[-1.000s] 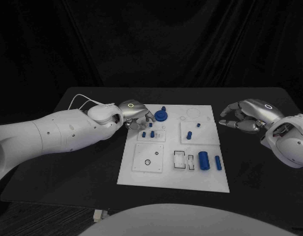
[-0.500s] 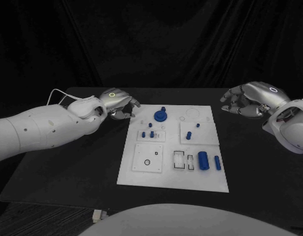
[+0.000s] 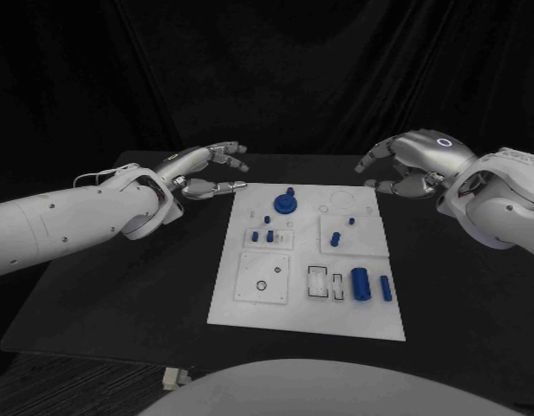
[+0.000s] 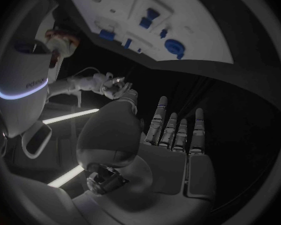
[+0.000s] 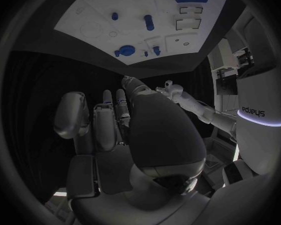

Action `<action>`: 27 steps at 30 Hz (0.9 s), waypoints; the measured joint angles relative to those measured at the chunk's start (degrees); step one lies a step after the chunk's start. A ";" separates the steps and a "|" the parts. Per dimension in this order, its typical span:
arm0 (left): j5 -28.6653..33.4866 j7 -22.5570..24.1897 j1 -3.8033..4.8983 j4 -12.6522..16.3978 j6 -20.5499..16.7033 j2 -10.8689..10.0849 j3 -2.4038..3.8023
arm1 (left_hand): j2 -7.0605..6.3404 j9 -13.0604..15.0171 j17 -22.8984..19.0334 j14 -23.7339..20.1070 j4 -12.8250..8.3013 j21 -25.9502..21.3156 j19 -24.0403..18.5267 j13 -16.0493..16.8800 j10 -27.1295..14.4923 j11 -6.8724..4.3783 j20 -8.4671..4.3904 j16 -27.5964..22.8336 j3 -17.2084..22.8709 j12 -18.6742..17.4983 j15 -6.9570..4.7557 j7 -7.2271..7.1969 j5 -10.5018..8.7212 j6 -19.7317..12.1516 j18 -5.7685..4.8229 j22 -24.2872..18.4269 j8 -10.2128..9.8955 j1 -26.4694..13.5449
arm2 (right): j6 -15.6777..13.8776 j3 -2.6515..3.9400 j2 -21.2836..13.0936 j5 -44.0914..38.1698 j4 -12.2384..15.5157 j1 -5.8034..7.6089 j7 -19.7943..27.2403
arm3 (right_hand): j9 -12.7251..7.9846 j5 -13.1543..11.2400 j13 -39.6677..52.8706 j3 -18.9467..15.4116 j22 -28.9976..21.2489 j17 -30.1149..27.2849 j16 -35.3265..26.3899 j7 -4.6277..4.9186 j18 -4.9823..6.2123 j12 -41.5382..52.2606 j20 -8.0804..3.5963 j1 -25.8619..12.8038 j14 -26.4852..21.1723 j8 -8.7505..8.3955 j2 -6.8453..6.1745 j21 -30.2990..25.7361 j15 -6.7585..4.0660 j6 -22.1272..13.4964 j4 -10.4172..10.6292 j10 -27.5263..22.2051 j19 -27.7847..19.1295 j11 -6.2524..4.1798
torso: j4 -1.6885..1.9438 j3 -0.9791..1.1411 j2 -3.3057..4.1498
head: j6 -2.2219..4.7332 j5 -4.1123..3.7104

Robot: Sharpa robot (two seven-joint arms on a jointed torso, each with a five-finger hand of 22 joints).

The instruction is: Assemble the parts on the task board

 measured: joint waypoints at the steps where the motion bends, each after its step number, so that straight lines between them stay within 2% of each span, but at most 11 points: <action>1: 4.06 1.42 0.00 0.51 2.11 -0.25 0.00 | 0.79 -1.51 -1.86 -2.47 0.00 -0.32 -2.31 -2.04 -4.79 -1.30 -0.32 -1.35 -1.48 -0.59 -0.71 -1.14 -0.64 -5.99 0.00 -5.29 -0.47 0.16 | 0.89 0.00 0.55 -0.95 -0.32 -0.01 0.15 | -0.44 -1.55 -1.10 0.23 0.00 -0.19 -0.02 0.00 0.00 -0.64 0.00 0.00 0.00 -0.91 0.00 -0.01 0.00 0.00 -0.23 -0.82 0.00 0.06 | 0.06 -0.05 0.03 | 0.00 -0.10; 4: 12.89 3.72 -0.05 1.81 7.38 -0.78 0.00 | 2.97 -4.77 -3.92 -5.31 0.03 -0.96 -7.50 -4.47 -9.83 -3.43 -0.19 -2.50 -6.31 -1.18 -0.32 -2.83 -2.05 -17.96 0.02 -19.01 -1.29 0.00 | 3.20 0.00 1.65 -2.83 -1.04 -0.32 0.43 | -1.12 -4.09 -3.17 0.37 0.00 -1.65 -1.11 0.00 -0.01 -1.52 -0.12 0.22 0.00 -2.17 -0.22 -1.21 0.00 0.00 -0.17 -2.10 -0.12 0.33 | 0.27 -0.24 0.10 | 0.00 -0.52; 9: 24.54 5.44 -0.68 3.74 15.08 -1.06 -0.03 | 4.30 -5.56 -4.20 -5.93 0.02 -1.44 -9.89 -5.09 -12.32 -3.64 0.61 -2.50 -9.75 -1.48 0.82 -3.38 -1.66 -23.99 0.18 -28.16 -1.55 1.34 | 6.79 0.00 2.82 -4.72 -2.31 -1.39 0.56 | -1.79 -9.39 -5.58 -0.44 -0.01 -2.47 -1.55 -0.10 -0.02 -1.51 0.14 -0.31 0.00 -3.51 -0.75 -2.19 0.00 0.78 1.45 -2.05 -0.49 0.38 | 0.54 -0.57 0.20 | 0.00 -1.00; 10: 26.83 5.70 -0.86 4.04 16.58 -1.08 -0.04 | 4.62 -5.56 -4.22 -5.81 0.03 -1.44 -9.95 -5.13 -12.53 -3.45 0.67 -2.50 -10.00 -1.59 1.10 -3.28 -1.39 -24.30 1.07 -28.72 -1.55 1.66 | 7.56 -0.01 3.08 -5.03 -2.58 -1.66 0.56 | -1.82 -9.63 -5.81 -0.43 -0.01 -2.55 -1.55 -0.09 -0.02 -1.44 0.14 -0.31 0.00 -3.54 -0.75 -2.34 0.00 1.14 1.73 -1.68 -0.49 0.59 | 0.59 -0.65 0.21 | 0.00 -1.07; 13: 31.09 6.16 -1.18 4.45 19.34 -1.24 -0.06 | 5.26 -5.56 -4.24 -5.72 -0.06 -1.44 -9.95 -5.13 -12.62 -3.38 0.67 -2.50 -10.10 -1.59 1.19 -3.19 -0.75 -24.37 1.04 -29.42 -1.55 3.37 | 9.10 -0.03 3.73 -5.63 -3.21 -2.19 0.57 | -1.79 -5.22 -6.59 0.35 -0.01 -6.27 -4.46 0.02 -0.02 0.19 0.04 0.72 -1.02 -3.54 -0.50 -3.88 -0.19 2.77 0.95 1.00 -1.03 0.07 | 0.81 -0.92 0.24 | 0.00 -1.18; 15: 32.94 6.36 -1.31 4.56 20.45 -1.36 -0.06 | 5.35 -5.56 -4.25 -5.85 -0.08 -1.44 -9.95 -5.13 -12.70 -3.30 0.67 -2.50 -10.21 -1.59 1.32 -3.19 -0.53 -24.37 1.04 -29.56 -1.55 3.69 | 9.74 -0.03 4.08 -5.89 -3.57 -2.43 0.58 | -1.76 -4.20 -6.82 0.63 -0.01 -6.52 -4.63 -0.04 -0.02 0.47 0.04 0.80 -1.02 -3.85 -0.42 -3.88 -0.19 2.83 0.67 1.53 -1.03 0.01 | 0.90 -1.04 0.25 | 0.00 -1.28; 17: 34.90 6.59 -1.44 4.64 21.62 -1.50 -0.06 | 5.99 -5.56 -4.25 -5.91 -0.12 -1.43 -10.14 -5.13 -12.94 -3.07 0.95 -2.50 -10.50 -1.59 2.06 -3.10 0.19 -24.28 1.92 -29.78 -1.55 4.44 | 10.45 -0.02 4.53 -6.17 -4.09 -2.77 0.60 | -1.69 -3.51 -7.08 1.03 -0.01 -6.54 -4.63 -0.24 -0.02 1.06 0.04 0.85 -1.03 -4.02 -0.37 -3.88 -0.19 3.03 0.26 2.80 -1.02 0.04 | 0.99 -1.15 0.25 | 0.00 -1.38; 21: 37.24 6.85 -1.55 4.54 22.85 -1.56 -0.07 | 6.67 -5.56 -4.25 -5.82 -0.15 -1.42 -9.85 -5.18 -13.21 -2.12 2.40 -2.50 -10.81 -1.59 2.74 -2.66 0.93 -24.25 1.91 -29.98 -1.54 6.32 | 11.55 0.00 5.34 -6.55 -5.19 -3.43 0.61 | -1.69 -3.57 -7.57 1.63 -0.01 -6.89 -4.63 -0.24 -0.02 1.09 -0.13 0.85 -1.03 -4.55 -0.37 -3.84 -0.19 3.03 -0.34 3.59 -0.84 0.01 | 0.99 -1.17 0.25 | 0.00 -1.26; 22: 37.62 6.90 -1.57 4.46 23.06 -1.56 -0.07 | 6.46 -5.56 -4.25 -5.87 -0.21 -1.42 -9.82 -5.19 -13.21 -2.12 2.43 -2.50 -10.87 -1.59 2.98 -2.45 0.93 -24.45 1.91 -30.01 -1.54 6.53 | 11.76 0.00 5.56 -6.61 -5.53 -3.60 0.62 | -1.69 -4.00 -7.73 1.63 -0.01 -6.89 -4.63 -0.24 -0.03 1.09 -0.27 0.85 -1.03 -4.55 -0.37 -3.75 -0.19 3.04 -0.34 3.87 -0.70 0.13 | 0.97 -1.16 0.25 | 0.00 -1.21; 23: 38.04 6.95 -1.61 4.35 23.29 -1.56 -0.07 | 6.45 -5.56 -4.25 -5.81 -0.05 -1.42 -9.79 -5.19 -13.21 -2.12 2.46 -2.50 -11.04 -1.59 3.16 -2.46 0.93 -24.45 2.83 -30.07 -1.53 6.54 | 12.00 0.00 5.84 -6.70 -5.95 -3.82 0.62 | -1.70 -4.30 -7.81 1.63 -0.01 -6.93 -4.63 -0.24 -0.03 1.09 -0.28 0.85 -1.03 -4.55 -0.37 -3.75 -0.19 3.03 -0.34 3.87 -0.69 0.13 | 0.96 -1.15 0.25 | 0.00 -1.20; 27: 39.03 7.06 -1.76 4.20 23.85 -1.55 -0.07 | 6.69 -5.56 -4.24 -5.81 -0.14 -1.42 -9.70 -5.18 -13.41 -1.92 2.96 -2.50 -11.12 -1.59 3.56 -2.27 0.93 -24.64 2.79 -30.14 -1.53 6.79 | 12.48 -0.01 6.56 -6.88 -7.02 -4.33 0.64 | -1.67 -5.56 -8.22 1.79 -0.02 -6.94 -4.63 -0.24 -0.03 1.09 -0.28 0.85 -0.81 -4.82 -0.37 -3.75 -0.41 3.03 -0.50 4.09 -0.69 0.35 | 0.85 -1.09 0.18 | 0.00 -1.21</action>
